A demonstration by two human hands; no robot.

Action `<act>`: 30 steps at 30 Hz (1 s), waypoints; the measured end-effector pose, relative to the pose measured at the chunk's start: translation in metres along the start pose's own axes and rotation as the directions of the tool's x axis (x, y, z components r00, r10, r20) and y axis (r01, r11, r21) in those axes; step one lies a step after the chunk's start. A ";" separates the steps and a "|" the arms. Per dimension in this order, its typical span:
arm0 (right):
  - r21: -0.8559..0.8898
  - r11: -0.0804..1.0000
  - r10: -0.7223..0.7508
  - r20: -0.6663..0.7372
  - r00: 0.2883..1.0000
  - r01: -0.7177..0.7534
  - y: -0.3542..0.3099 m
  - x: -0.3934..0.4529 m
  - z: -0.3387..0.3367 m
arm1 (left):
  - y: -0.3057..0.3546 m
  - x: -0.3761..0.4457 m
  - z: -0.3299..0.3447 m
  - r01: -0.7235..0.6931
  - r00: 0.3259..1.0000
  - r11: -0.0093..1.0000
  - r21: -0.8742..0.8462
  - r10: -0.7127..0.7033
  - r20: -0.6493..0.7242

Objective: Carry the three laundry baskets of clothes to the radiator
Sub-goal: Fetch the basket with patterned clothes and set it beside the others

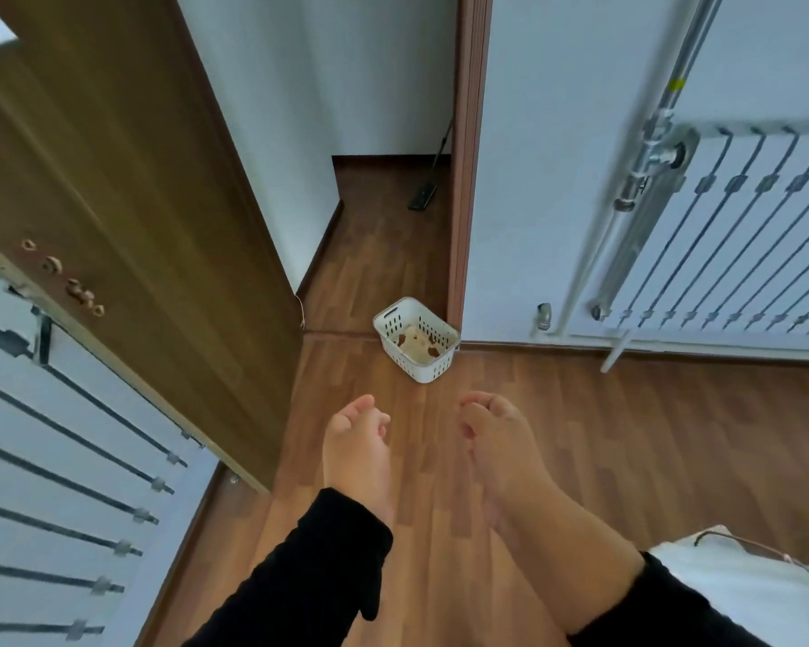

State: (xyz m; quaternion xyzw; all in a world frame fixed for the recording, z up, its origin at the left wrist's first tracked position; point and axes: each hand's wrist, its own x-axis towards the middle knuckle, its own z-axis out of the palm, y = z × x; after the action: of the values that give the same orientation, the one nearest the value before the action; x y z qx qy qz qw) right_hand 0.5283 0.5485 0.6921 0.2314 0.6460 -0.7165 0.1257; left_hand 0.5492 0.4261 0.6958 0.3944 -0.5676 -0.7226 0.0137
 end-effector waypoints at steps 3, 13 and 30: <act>-0.012 1.000 0.013 0.017 1.000 -0.012 -0.018 0.035 0.008 | 0.014 0.022 0.021 0.028 0.999 1.000 -0.008 -0.028 -0.030; -0.018 1.000 0.020 0.024 1.000 -0.020 -0.071 0.176 0.063 | 0.077 0.164 0.082 0.031 0.999 0.998 -0.047 -0.032 -0.028; 0.089 0.996 0.018 -0.102 0.995 -0.009 -0.183 0.391 0.116 | 0.180 0.377 0.233 0.106 0.992 0.994 -0.005 -0.106 0.063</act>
State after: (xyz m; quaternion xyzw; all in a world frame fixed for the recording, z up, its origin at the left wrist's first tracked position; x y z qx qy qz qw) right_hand 0.0844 0.5055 0.6643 0.2777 0.6176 -0.7307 0.0867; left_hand 0.0764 0.3748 0.6469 0.4011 -0.5429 -0.7367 -0.0408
